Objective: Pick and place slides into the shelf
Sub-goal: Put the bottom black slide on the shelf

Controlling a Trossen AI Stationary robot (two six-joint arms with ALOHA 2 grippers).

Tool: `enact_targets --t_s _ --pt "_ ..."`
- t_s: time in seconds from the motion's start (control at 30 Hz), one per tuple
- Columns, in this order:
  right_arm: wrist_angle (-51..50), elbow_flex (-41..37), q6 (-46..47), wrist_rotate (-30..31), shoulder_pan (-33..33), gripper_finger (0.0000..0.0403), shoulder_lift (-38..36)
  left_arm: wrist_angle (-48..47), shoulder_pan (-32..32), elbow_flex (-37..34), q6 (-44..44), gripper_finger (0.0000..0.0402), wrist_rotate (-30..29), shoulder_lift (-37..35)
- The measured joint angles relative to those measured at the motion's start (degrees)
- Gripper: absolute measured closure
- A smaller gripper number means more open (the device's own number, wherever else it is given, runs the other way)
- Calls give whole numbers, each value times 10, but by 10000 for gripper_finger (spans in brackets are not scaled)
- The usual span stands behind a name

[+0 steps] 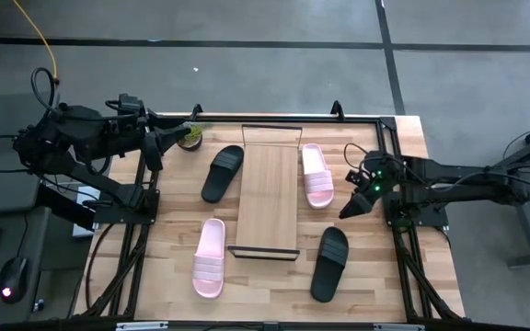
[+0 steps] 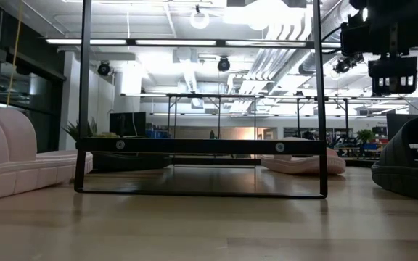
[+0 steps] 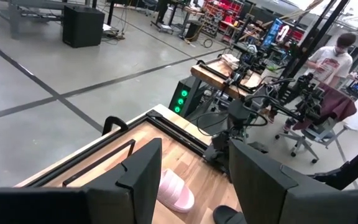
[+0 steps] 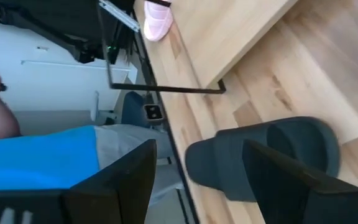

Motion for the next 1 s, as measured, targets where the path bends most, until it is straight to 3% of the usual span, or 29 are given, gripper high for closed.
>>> enact_targets --t_s 0.57,1.0 --pt "84 -78 29 3 3 174 0 0 0 0 13 229 0 0" --pt "80 -78 47 64 90 174 16 0 0 0 14 229 0 0"
